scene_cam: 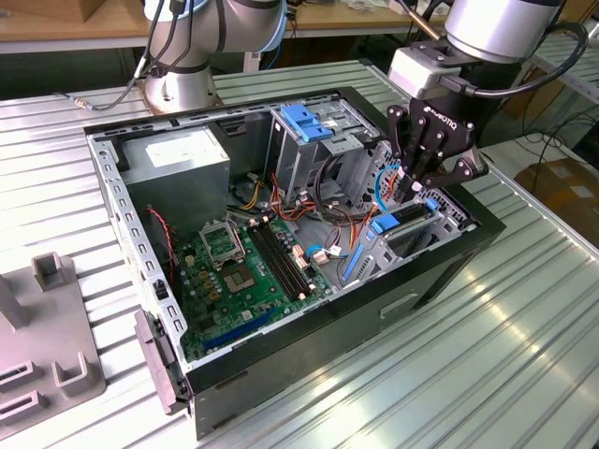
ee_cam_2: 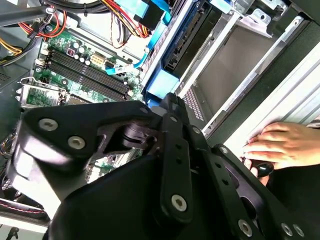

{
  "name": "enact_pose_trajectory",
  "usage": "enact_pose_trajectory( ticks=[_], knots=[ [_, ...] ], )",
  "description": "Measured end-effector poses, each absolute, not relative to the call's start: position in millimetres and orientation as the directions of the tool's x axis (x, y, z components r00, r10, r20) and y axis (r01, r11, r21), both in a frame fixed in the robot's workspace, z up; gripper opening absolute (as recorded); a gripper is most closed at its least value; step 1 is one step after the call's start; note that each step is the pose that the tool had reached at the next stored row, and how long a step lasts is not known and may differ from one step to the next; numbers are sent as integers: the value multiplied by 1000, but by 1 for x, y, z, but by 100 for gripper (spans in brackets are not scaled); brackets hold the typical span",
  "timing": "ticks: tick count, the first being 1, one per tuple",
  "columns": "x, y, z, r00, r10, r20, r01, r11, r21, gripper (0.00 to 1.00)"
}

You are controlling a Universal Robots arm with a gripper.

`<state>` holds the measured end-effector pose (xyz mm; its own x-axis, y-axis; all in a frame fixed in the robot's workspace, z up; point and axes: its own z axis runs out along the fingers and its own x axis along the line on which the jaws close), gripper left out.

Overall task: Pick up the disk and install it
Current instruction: 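Insert the disk into the insertion slot, then insert the first disk wire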

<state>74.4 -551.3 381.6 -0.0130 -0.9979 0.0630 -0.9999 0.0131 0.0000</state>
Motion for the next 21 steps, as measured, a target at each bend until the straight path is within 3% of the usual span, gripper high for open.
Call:
enact_pose_trajectory(
  ticks=[2, 21],
  knots=[
    [74, -551, 382, -13, -998, 63, -1000, 13, 0, 11],
    [77, -551, 381, -13, -998, 63, -1000, 13, 0, 11]
  ],
)
